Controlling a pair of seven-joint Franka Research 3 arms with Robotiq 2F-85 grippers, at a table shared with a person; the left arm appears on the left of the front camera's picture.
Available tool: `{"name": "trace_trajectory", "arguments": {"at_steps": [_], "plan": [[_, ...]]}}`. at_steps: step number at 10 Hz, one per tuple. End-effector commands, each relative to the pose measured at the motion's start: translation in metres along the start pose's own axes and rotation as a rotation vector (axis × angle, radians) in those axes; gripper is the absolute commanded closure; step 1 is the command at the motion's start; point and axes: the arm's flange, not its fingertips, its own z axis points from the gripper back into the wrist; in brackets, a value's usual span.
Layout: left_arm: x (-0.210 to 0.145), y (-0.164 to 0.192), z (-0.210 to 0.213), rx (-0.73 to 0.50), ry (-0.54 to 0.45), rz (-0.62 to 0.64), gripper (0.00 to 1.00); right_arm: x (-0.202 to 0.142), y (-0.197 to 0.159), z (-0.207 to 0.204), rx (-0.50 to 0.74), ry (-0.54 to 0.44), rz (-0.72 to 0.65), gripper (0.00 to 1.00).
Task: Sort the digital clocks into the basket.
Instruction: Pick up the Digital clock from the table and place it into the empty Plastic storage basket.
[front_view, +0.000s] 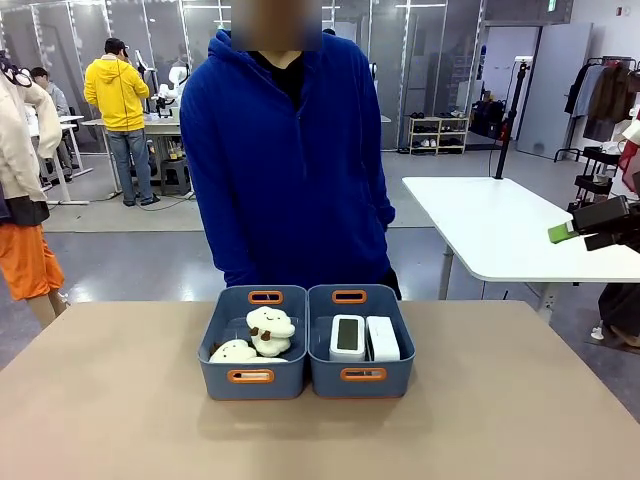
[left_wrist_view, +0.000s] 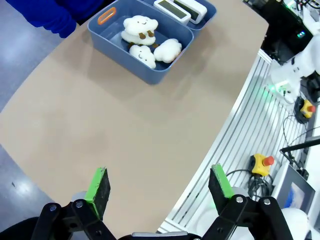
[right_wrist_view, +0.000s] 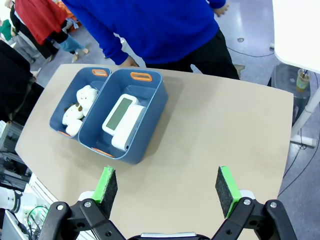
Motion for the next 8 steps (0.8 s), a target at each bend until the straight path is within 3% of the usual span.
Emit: {"name": "trace_trajectory", "arguments": {"at_steps": [1, 8], "plan": [[0.005, -0.0012, 0.0034, -0.011, 0.012, 0.014, 0.0, 0.0006, 0.0022, -0.0004, -0.015, 0.001, -0.017, 0.0], [0.005, -0.0012, 0.0034, -0.011, 0.012, 0.014, 0.0, 0.0006, 0.0022, -0.0004, -0.015, 0.001, -0.017, 0.0]]}}
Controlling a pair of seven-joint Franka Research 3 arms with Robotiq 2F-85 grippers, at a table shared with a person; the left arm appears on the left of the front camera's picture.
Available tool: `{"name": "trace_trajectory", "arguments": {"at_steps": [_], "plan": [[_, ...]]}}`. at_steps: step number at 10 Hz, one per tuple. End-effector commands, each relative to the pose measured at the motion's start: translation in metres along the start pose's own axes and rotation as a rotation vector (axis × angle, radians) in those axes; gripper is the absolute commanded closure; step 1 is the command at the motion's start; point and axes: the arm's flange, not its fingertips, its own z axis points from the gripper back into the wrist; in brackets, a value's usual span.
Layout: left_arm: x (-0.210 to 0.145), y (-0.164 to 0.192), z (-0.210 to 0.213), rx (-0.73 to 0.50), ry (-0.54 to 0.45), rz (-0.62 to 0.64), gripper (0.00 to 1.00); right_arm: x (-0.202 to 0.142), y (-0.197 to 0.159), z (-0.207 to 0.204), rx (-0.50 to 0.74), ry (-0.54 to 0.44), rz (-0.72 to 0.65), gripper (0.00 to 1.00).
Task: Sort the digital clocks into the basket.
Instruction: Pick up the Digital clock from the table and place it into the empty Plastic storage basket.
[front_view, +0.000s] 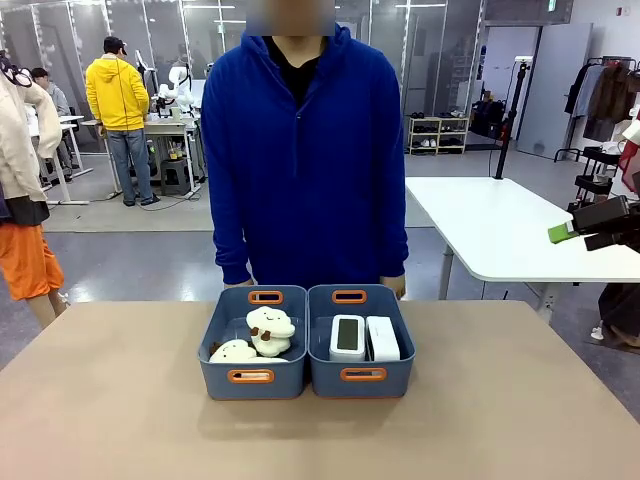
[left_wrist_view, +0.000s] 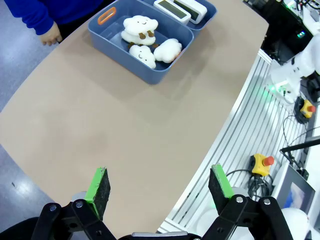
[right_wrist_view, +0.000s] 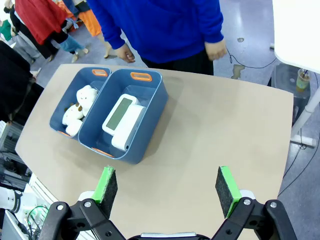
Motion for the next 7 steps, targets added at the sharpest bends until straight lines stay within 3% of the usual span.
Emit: {"name": "trace_trajectory", "arguments": {"at_steps": [1, 7], "plan": [[0.005, -0.0012, 0.0034, -0.011, 0.012, 0.014, 0.0, 0.0006, 0.0023, -0.0004, -0.015, 0.001, -0.017, 0.0], [0.005, -0.0012, 0.0034, -0.011, 0.012, 0.014, 0.0, 0.0006, 0.0023, -0.0004, -0.015, 0.001, -0.017, 0.0]]}}
